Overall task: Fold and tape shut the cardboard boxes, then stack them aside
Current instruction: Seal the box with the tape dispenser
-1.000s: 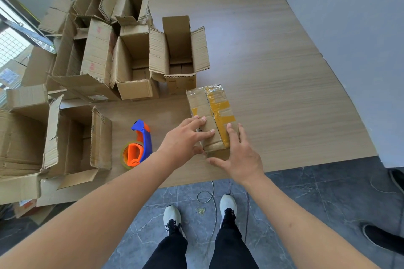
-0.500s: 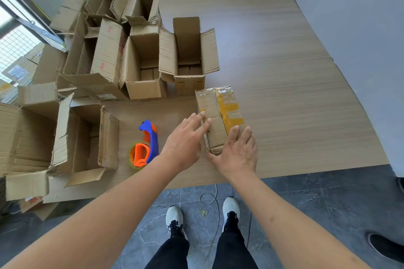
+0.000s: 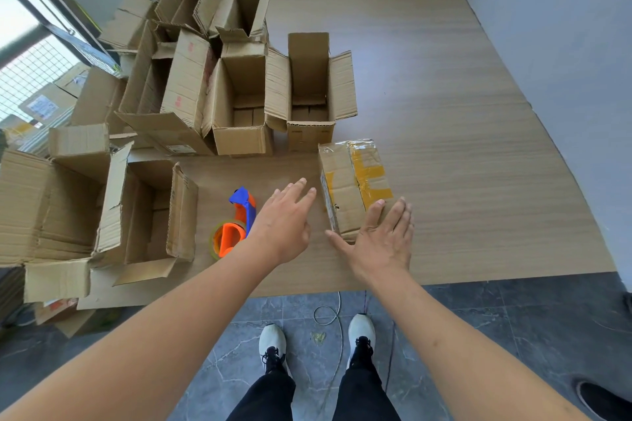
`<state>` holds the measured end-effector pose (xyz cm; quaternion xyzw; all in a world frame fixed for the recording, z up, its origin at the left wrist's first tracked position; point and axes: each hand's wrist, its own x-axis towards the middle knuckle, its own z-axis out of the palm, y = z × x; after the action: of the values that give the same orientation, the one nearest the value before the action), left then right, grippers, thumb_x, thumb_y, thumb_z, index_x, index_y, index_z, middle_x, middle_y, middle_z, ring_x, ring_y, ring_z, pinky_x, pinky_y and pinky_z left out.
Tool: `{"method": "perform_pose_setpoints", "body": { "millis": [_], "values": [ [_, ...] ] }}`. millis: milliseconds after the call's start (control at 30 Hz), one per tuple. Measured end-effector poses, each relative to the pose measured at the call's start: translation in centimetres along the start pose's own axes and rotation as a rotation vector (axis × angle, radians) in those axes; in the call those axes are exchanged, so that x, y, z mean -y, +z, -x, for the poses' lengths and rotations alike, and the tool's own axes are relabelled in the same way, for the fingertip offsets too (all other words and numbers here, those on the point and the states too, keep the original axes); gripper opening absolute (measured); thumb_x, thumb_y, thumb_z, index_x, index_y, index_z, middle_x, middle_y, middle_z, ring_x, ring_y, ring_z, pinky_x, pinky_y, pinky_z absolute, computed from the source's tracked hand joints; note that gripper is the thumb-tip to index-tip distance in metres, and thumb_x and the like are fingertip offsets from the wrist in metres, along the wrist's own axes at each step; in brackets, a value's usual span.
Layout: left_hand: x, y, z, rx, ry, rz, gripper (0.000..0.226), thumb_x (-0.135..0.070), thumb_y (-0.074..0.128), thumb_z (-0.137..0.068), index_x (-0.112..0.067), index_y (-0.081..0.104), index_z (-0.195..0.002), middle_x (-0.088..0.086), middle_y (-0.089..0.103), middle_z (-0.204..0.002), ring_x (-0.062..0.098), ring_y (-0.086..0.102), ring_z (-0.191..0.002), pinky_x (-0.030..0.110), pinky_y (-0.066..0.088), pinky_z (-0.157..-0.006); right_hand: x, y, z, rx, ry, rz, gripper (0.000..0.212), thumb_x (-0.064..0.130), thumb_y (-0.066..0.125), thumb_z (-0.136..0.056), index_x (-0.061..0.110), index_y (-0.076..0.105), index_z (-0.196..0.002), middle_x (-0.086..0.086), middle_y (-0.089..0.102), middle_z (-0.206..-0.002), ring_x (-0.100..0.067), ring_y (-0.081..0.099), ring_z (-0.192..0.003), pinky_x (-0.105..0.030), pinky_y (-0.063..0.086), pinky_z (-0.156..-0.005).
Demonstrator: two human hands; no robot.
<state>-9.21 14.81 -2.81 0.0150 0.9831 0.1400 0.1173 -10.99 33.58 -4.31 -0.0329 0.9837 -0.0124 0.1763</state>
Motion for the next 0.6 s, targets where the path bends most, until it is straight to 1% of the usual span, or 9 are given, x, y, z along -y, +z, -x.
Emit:
{"method": "perform_pose_setpoints", "body": {
  "millis": [167,267,367,433,467,533,600],
  "values": [
    [0.0,0.1,0.2,0.004,-0.014,0.001,0.069,-0.017,0.053,-0.096,-0.014,0.029,-0.16,0.013,0.019,-0.167,0.031,0.023,-0.153,0.045,0.016,-0.126,0.3,0.4,0.0,-0.048,-0.013,0.012,0.112,0.083,0.03,-0.089,-0.002,-0.001,-0.155,-0.042,-0.003,-0.157,-0.053,-0.002,-0.151,-0.057,0.005,-0.125],
    [-0.2,-0.2,0.3,0.006,-0.016,0.004,0.069,-0.018,0.052,-0.096,-0.014,0.028,-0.16,0.013,0.019,-0.167,0.031,0.022,-0.153,0.045,0.016,-0.126,0.4,0.1,0.0,-0.01,-0.001,-0.001,0.115,0.085,0.032,-0.087,0.0,-0.006,-0.155,-0.041,-0.01,-0.158,-0.053,-0.008,-0.151,-0.057,0.002,-0.125],
    [-0.2,-0.5,0.4,-0.003,-0.014,0.003,0.069,-0.018,0.053,-0.097,-0.015,0.027,-0.16,0.013,0.019,-0.167,0.031,0.023,-0.153,0.045,0.016,-0.126,-0.3,-0.4,0.0,0.036,0.001,-0.045,0.126,0.095,0.035,-0.077,0.013,-0.018,-0.156,-0.035,-0.019,-0.16,-0.048,-0.014,-0.152,-0.053,0.0,-0.126],
    [-0.1,-0.6,0.5,-0.006,-0.016,-0.004,0.069,-0.019,0.053,-0.097,-0.015,0.026,-0.161,0.013,0.02,-0.167,0.032,0.024,-0.152,0.044,0.016,-0.126,-0.3,-0.7,0.0,0.034,-0.01,-0.088,0.129,0.098,0.04,-0.07,0.022,-0.022,-0.155,-0.032,-0.02,-0.162,-0.046,-0.014,-0.153,-0.052,0.002,-0.127],
    [-0.1,-0.7,0.6,-0.007,-0.018,-0.007,0.069,-0.019,0.054,-0.097,-0.015,0.026,-0.161,0.013,0.02,-0.167,0.032,0.025,-0.152,0.044,0.016,-0.126,-0.3,-0.9,0.0,0.021,-0.011,-0.114,0.13,0.099,0.042,-0.069,0.025,-0.019,-0.156,-0.03,-0.017,-0.163,-0.045,-0.012,-0.154,-0.052,0.004,-0.127],
    [-0.1,-0.8,0.6,-0.004,-0.018,-0.012,0.069,-0.02,0.054,-0.097,-0.015,0.026,-0.161,0.013,0.02,-0.167,0.033,0.025,-0.152,0.044,0.016,-0.125,0.0,-1.3,0.0,-0.022,-0.004,-0.163,0.125,0.097,0.047,-0.068,0.027,-0.007,-0.158,-0.026,-0.008,-0.166,-0.044,-0.006,-0.155,-0.052,0.009,-0.127],
    [-0.1,-1.0,0.7,-0.002,-0.017,-0.019,0.069,-0.02,0.053,-0.098,-0.016,0.025,-0.161,0.013,0.02,-0.167,0.032,0.025,-0.152,0.044,0.016,-0.125,0.3,-1.6,-0.3,-0.061,0.001,-0.182,0.116,0.092,0.054,-0.07,0.034,0.004,-0.157,-0.024,0.001,-0.166,-0.045,0.007,-0.153,-0.053,0.018,-0.124]
  ]
}}
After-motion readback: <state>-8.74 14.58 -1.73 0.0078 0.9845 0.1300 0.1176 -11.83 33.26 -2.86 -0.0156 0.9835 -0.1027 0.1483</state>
